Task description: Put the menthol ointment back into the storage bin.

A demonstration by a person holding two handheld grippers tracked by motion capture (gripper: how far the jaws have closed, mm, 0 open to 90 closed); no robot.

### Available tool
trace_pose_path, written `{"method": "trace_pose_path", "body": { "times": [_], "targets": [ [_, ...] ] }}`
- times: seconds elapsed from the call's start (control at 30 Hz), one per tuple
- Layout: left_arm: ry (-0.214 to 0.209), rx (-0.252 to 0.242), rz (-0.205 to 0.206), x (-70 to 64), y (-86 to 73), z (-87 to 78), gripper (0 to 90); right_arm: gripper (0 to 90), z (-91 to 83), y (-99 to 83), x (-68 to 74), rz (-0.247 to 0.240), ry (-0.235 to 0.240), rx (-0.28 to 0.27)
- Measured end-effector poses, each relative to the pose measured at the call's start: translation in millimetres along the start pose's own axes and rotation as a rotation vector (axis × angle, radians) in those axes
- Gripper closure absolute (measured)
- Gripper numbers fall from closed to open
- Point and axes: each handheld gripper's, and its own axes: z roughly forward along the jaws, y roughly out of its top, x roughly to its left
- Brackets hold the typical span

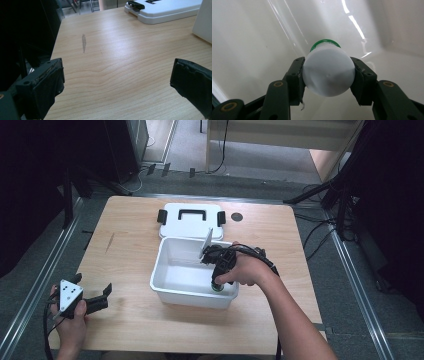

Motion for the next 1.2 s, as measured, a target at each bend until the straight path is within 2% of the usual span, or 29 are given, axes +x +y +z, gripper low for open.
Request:
{"method": "trace_pose_path", "body": {
  "times": [0.27,0.67,0.83,1.2],
  "targets": [
    [-0.002,-0.001,-0.002,0.3,0.0,-0.2,0.0,51.5,12.6,7.1,5.0,-0.011,0.007,0.021],
    [0.000,-0.002,0.001,0.3,0.0,-0.1,0.0,51.5,21.5,10.9,6.5,-0.023,0.014,0.027],
    [0.000,-0.001,0.003,0.2,0.0,-0.2,0.0,51.5,27.9,10.8,5.0,-0.047,0.007,0.027],
    [-0.001,-0.001,0.001,0.4,0.0,-0.2,0.0,51.4,35.2,10.6,5.1,-0.059,-0.016,0.040]
  ]
}}
